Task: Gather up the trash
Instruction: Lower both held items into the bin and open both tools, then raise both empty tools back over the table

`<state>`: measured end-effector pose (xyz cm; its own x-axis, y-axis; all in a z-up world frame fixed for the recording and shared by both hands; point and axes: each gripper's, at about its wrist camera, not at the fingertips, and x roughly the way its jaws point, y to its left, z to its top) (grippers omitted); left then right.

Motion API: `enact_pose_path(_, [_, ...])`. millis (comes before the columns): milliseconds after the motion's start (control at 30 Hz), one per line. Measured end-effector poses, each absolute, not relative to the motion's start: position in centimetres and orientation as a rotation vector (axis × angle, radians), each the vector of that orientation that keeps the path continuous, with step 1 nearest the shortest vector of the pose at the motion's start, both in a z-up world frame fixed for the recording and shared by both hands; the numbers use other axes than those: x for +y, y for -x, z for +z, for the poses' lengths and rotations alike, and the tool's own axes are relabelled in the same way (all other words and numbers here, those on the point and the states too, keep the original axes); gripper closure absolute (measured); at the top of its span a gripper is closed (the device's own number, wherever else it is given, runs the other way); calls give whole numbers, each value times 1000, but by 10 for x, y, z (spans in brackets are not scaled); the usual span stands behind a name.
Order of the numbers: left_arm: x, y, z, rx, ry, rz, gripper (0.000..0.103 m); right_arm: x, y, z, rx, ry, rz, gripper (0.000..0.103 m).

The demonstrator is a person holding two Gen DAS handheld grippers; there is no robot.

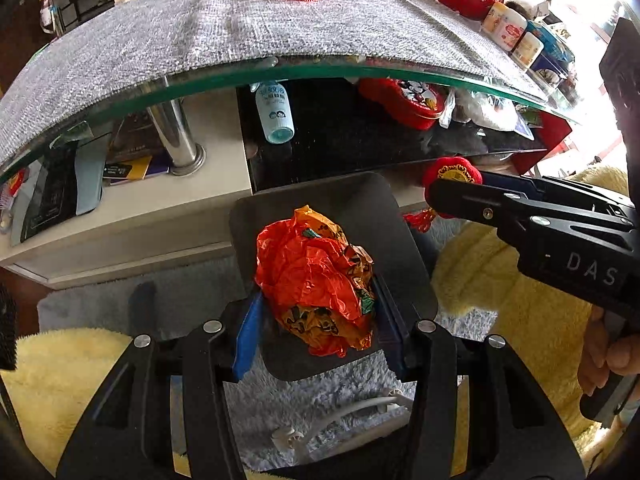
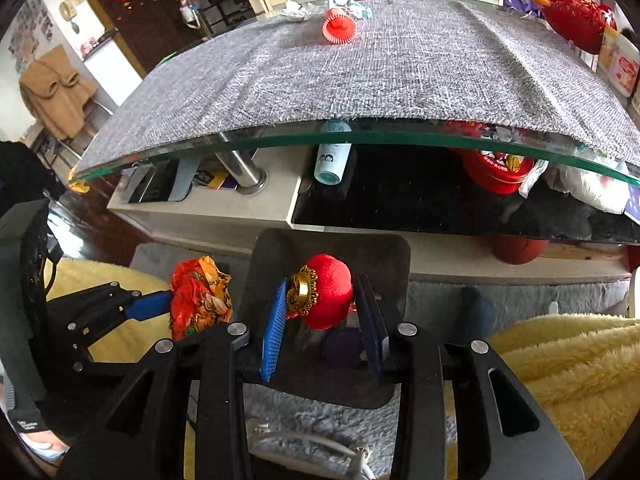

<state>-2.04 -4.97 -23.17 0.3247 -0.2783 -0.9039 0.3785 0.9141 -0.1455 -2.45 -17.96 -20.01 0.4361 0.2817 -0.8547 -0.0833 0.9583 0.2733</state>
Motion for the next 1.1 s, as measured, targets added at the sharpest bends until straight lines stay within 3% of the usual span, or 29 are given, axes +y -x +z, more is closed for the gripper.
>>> enact_pose_path(200, [-46,16,-234,1181,-84,-427,45,-184,19,-202,1113,-220,213,66])
enact_pose_path(300, [-46,15,-233,1181,-77,-427,34,-186,18,-203,1113,-229,204,45])
enact_pose_path(467, [-44,14,-231,1171,-83,-416,20,-190,16,-201,1106,-231,185,37])
enact_pose_path(533, [-43,14,-230,1168,-92,-408,13,-194,15,-200,1100,-225,166,22])
enact_pose_path(600, [-40,14,-229,1167,-98,-400,9,-196,15,-198,1096,-223,155,16])
enact_pose_path(1100, [-27,-2,-186,1082,-93,-377,8,-215,-9,-164,1034,-234,152,12])
